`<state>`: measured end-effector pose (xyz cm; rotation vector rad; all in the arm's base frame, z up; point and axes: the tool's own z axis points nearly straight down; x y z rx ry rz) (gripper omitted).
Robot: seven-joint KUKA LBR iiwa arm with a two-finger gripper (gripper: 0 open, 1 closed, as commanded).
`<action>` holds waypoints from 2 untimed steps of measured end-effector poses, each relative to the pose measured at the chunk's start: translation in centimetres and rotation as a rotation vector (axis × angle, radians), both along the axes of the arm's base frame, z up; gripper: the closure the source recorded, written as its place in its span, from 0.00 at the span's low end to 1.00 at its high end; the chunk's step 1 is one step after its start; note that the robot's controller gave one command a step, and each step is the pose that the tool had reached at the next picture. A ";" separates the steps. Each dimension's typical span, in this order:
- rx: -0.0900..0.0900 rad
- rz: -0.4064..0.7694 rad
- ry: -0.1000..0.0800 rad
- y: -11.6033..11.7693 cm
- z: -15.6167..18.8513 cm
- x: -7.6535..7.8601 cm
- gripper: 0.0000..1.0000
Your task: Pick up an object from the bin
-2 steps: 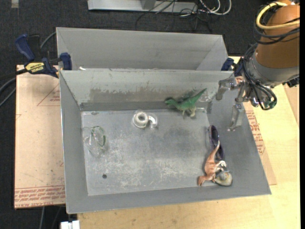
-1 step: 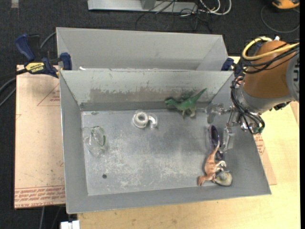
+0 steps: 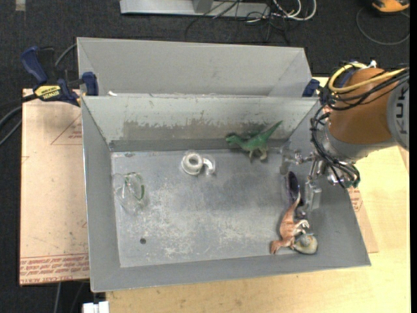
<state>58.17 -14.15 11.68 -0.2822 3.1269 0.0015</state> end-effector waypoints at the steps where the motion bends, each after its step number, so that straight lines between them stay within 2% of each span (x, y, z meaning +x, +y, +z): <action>1: 0.002 -0.119 0.009 -1.0 -4.5 -3.8 0.00; 2: 0.001 0.732 -0.006 -0.6 -1.7 -2.0 1.00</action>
Offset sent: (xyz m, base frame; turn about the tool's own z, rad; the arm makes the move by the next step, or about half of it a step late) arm -0.0208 -0.0075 -0.0174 -0.7362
